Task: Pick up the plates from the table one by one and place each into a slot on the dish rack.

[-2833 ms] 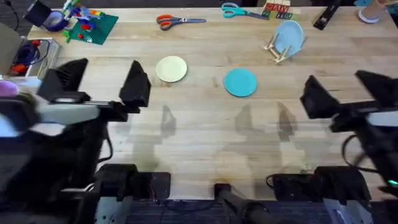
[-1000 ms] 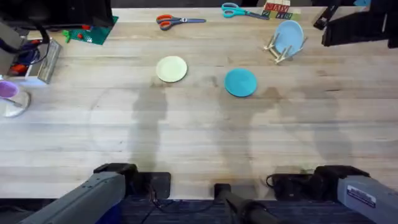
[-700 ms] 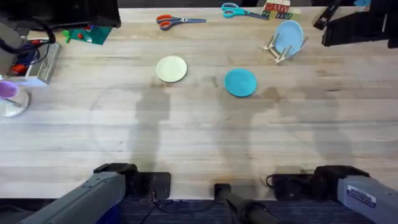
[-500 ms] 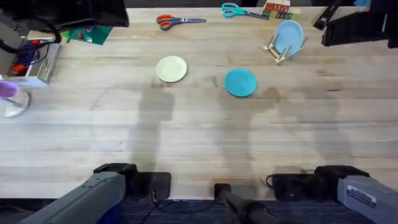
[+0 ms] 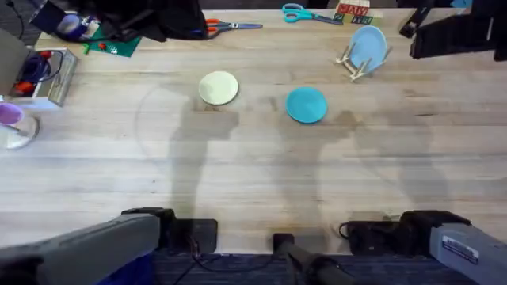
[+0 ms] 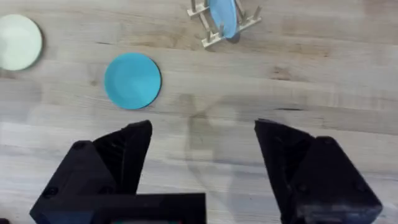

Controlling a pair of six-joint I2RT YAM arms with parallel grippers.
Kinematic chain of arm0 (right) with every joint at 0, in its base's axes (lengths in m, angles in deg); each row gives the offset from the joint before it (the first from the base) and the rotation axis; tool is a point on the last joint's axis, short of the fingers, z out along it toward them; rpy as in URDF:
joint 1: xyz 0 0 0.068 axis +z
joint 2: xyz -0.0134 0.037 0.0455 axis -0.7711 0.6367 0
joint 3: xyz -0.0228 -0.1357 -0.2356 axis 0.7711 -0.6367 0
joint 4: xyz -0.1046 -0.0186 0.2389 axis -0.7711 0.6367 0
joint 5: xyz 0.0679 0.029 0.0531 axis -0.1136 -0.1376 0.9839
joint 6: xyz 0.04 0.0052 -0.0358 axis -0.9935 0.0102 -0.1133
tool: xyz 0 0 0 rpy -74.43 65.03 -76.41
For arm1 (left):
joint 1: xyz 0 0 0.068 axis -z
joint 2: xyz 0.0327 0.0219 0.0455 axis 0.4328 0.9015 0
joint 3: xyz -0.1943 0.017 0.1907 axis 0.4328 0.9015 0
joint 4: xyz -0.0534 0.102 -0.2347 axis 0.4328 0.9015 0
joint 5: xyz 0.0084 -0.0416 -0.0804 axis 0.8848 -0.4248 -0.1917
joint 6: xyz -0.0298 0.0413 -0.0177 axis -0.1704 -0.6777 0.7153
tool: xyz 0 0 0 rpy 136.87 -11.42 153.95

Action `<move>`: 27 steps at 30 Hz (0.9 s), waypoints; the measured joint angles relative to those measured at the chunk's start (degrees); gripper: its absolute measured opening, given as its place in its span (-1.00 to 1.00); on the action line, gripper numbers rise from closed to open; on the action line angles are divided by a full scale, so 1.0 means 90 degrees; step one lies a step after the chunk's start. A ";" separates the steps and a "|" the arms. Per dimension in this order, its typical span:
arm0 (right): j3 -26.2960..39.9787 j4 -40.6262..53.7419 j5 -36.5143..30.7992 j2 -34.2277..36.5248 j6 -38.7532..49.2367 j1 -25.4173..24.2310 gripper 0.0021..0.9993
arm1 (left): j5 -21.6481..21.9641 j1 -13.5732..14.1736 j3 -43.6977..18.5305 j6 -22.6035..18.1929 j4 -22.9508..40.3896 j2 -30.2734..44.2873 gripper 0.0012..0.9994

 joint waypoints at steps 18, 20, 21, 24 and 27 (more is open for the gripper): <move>0.0000 0.0002 0.0001 0.0000 0.0000 0.0000 0.99 | -0.0372 0.1191 0.0000 -0.0088 -0.0686 0.1230 -0.92; 0.0000 0.0007 0.0001 0.0000 0.0000 0.0000 0.99 | -0.0413 0.1304 0.0000 -0.0088 -0.0790 0.1371 -0.92; 0.0000 0.0007 0.0001 0.0000 0.0000 0.0000 0.99 | -0.0454 0.1345 0.0000 -0.0087 -0.0843 0.1443 -0.92; 0.0000 0.0007 0.0001 -0.0002 0.0000 0.0000 0.99 | -0.0605 0.1433 0.0000 -0.0085 -0.1030 0.1672 -0.92; 0.0000 0.0007 0.0001 0.0000 0.0000 0.0000 0.99 | -0.0750 0.1484 0.0000 -0.0085 -0.1173 0.1897 -0.92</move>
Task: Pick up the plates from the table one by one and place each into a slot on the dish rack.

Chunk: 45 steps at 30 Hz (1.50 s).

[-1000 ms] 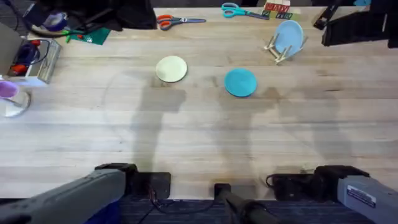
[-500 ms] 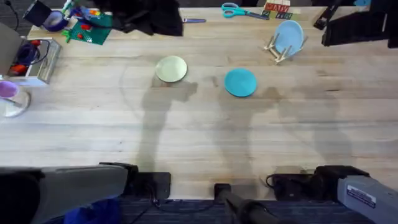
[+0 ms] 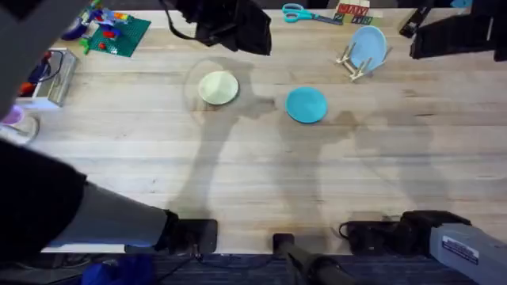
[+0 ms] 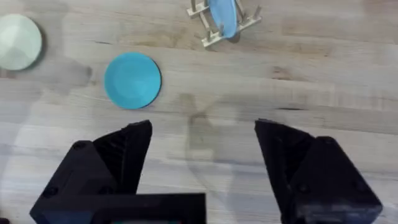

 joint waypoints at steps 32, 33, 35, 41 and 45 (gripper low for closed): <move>0.0002 0.0001 -0.0001 -0.0002 0.0000 0.0000 0.99 | -0.0850 0.0555 0.2436 0.1599 -0.3586 0.0721 -0.92; 0.0002 0.0002 -0.0002 0.0000 0.0000 0.0000 0.99 | -0.0862 0.0609 0.2501 0.1668 -0.3679 0.0721 -0.92; 0.0002 0.0002 0.0000 0.0000 0.0000 0.0000 0.99 | -0.0907 0.0708 0.2600 0.1787 -0.3854 0.0721 -0.92; 0.0002 0.0001 0.0000 -0.0001 0.0000 0.0000 0.99 | -0.0941 0.0752 0.2674 0.2018 -0.4024 0.0721 -0.92; 0.0002 0.0002 -0.0001 0.0000 0.0000 0.0000 0.99 | -0.0942 0.0748 0.2674 0.2153 -0.4089 0.0736 -0.92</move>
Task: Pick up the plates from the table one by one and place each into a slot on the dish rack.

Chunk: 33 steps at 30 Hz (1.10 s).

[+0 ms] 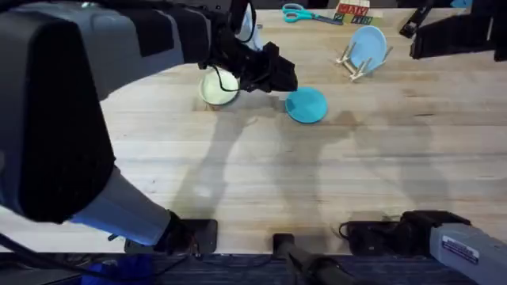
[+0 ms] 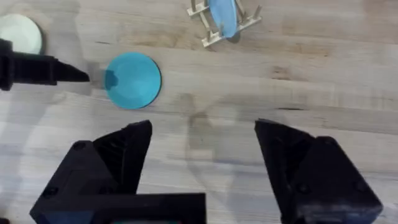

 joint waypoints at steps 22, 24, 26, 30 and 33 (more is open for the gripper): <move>0.0000 0.0000 0.0001 -0.0002 0.0000 0.0000 0.99 | 0.0000 0.0032 0.0000 0.0207 -0.0363 0.0910 -0.91; 0.0000 -0.0002 0.0001 0.0000 0.0000 0.0000 0.99 | -0.0001 0.0046 0.0000 0.0222 -0.0416 0.0920 -0.92; 0.0000 0.0000 0.0001 0.0000 0.0000 0.0000 0.99 | 0.0000 0.0068 0.0000 0.0225 -0.0460 0.0920 -0.92; 0.0000 -0.0002 0.0001 -0.0001 0.0000 0.0000 0.99 | 0.0007 0.0111 0.0000 0.0225 -0.0479 0.0920 -0.92; 0.0000 -0.0001 0.0001 -0.0002 0.0000 0.0000 0.99 | 0.0012 0.0121 0.0000 0.0225 -0.0479 0.0920 -0.92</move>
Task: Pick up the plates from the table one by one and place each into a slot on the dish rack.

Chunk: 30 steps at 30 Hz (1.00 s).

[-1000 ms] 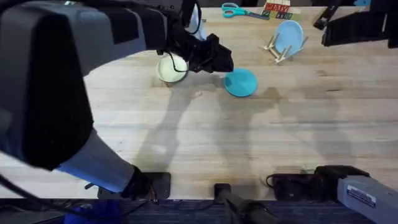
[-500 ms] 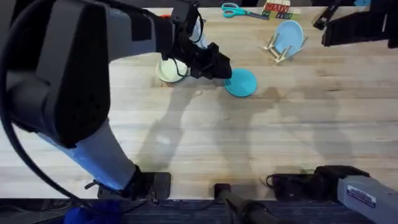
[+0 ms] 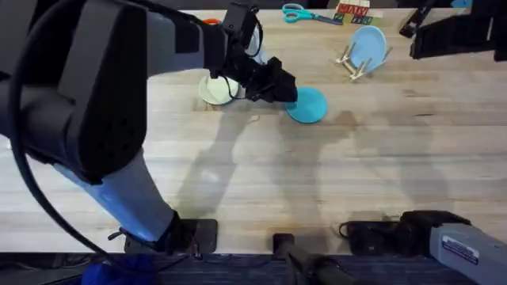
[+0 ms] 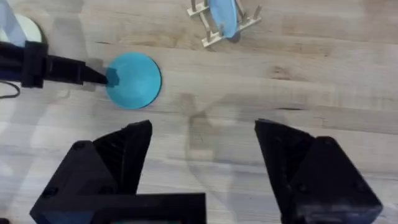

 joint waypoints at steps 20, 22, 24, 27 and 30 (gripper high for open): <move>0.0000 0.0001 0.0000 0.0001 0.0000 0.0000 0.99 | 0.0167 -0.0002 0.0000 0.0027 -0.0168 0.0000 -0.92; 0.0000 0.0001 0.0000 0.0002 0.0000 0.0000 0.99 | 0.0168 -0.0002 0.0000 0.0049 -0.0168 0.0000 -0.92; 0.0000 0.0001 0.0000 0.0001 0.0000 0.0000 0.99 | 0.0168 -0.0002 0.0000 0.0053 -0.0168 0.0000 -0.92; 0.0000 0.0001 0.0000 0.0001 0.0000 0.0000 0.99 | 0.0168 -0.0002 0.0000 0.0056 -0.0168 0.0000 -0.92; 0.0000 0.0001 0.0000 0.0001 0.0000 0.0000 0.99 | 0.0186 -0.0002 0.0000 0.0073 -0.0168 0.0000 -0.92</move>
